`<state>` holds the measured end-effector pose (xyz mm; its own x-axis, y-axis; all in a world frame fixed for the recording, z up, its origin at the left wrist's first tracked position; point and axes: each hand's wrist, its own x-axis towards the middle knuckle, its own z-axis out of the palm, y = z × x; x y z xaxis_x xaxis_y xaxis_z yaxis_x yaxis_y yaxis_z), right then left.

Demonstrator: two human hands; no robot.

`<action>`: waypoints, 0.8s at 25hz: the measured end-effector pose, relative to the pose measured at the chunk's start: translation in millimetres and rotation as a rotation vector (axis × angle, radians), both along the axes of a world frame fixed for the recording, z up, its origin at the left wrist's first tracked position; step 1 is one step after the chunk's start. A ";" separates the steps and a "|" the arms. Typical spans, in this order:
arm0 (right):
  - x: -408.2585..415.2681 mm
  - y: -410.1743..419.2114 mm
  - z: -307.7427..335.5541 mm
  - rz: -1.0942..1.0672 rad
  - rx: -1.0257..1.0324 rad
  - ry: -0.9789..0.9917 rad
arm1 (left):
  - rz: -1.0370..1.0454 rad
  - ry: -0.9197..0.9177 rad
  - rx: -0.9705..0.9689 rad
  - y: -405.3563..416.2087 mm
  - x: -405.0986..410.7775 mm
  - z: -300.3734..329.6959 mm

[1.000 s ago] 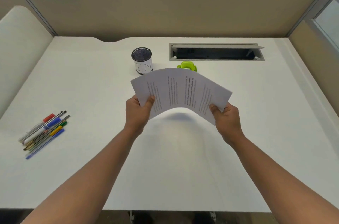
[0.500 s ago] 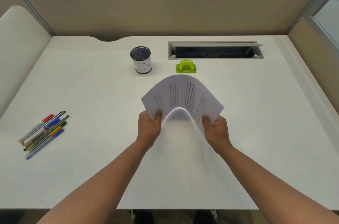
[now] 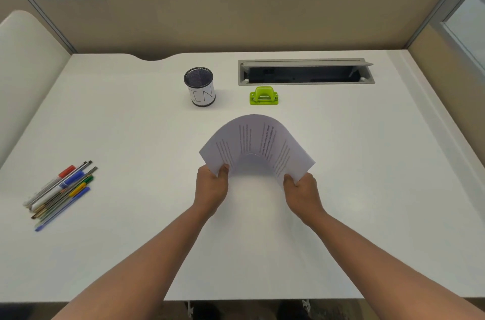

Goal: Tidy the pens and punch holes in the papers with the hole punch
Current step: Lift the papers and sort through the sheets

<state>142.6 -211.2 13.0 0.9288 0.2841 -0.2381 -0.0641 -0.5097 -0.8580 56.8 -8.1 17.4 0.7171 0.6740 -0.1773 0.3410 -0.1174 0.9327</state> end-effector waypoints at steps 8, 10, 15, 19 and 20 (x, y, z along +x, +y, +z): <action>3.2 -2.2 -6.4 0.005 -0.009 0.011 | -0.009 0.021 -0.001 7.4 1.0 -2.9; 5.2 -3.1 -6.3 -0.010 0.004 0.043 | -0.014 0.021 -0.012 8.1 0.7 -3.0; 33.5 -14.0 16.5 -0.140 0.200 0.060 | -0.036 -0.009 -0.102 29.3 4.7 12.8; 60.8 -30.9 31.2 -0.188 0.361 0.207 | -0.179 0.071 -0.270 58.9 8.3 23.7; 63.5 -33.0 33.6 -0.193 0.403 0.263 | -0.205 0.076 -0.318 62.4 7.7 25.5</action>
<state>206.1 -244.1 46.6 0.8967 0.2308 -0.3777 -0.3644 -0.0997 -0.9259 64.5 54.3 42.8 0.8080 0.4211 -0.4121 0.4097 0.1012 0.9066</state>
